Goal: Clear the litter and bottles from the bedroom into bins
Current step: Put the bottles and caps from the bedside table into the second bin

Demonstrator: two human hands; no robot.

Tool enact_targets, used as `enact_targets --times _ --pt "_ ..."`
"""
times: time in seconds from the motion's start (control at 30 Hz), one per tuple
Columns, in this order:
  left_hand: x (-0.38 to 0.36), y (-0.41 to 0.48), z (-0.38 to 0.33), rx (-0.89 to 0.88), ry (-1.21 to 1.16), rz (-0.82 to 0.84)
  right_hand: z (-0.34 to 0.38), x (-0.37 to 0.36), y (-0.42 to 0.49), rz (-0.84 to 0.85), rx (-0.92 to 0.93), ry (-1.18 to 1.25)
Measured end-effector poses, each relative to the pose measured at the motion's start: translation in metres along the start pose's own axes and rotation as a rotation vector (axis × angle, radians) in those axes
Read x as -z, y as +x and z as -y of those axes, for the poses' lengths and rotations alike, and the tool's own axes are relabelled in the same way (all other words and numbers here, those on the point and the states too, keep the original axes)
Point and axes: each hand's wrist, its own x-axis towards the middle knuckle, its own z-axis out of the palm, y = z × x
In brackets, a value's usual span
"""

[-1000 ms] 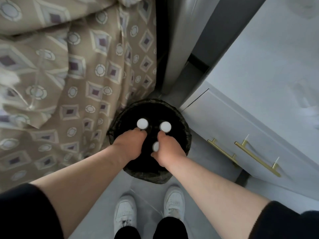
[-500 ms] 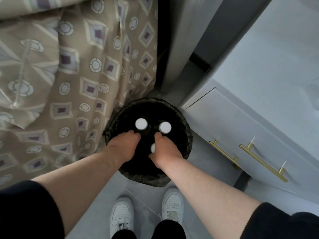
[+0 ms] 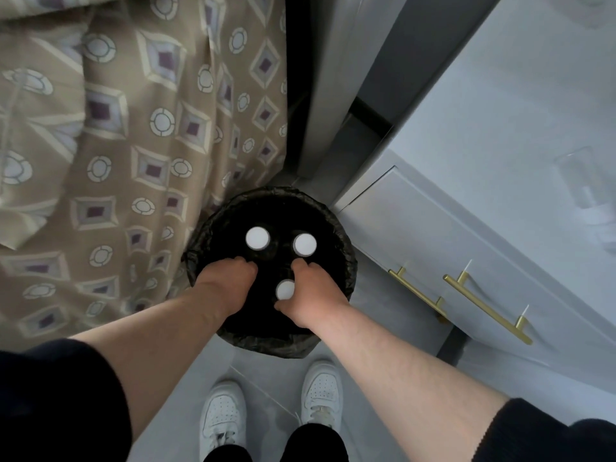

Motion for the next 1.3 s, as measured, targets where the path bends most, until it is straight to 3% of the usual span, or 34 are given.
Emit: enact_targets --times 0.2,0.6,0.7,0.9,1.1,1.3 --pt "-0.005 0.005 -0.005 0.011 0.025 0.001 -0.006 0.013 -0.008 -0.006 0.054 0.035" --pt "0.016 -0.015 -0.006 0.028 -0.050 -0.015 0.001 0.056 -0.065 -0.212 0.209 0.330" --pt "0.055 -0.048 -0.006 0.068 -0.176 -0.162 0.008 0.090 -0.106 -0.326 0.291 0.467" --pt "0.174 -0.140 -0.018 0.125 -0.479 -0.634 0.023 0.175 -0.181 -0.654 0.436 0.582" --pt "0.290 -0.182 -0.074 0.023 -0.680 -0.859 0.007 0.255 -0.220 -0.802 0.341 0.586" --pt "0.361 -0.176 -0.150 -0.229 -0.762 -0.931 -0.059 0.280 -0.239 -0.876 -0.034 0.550"
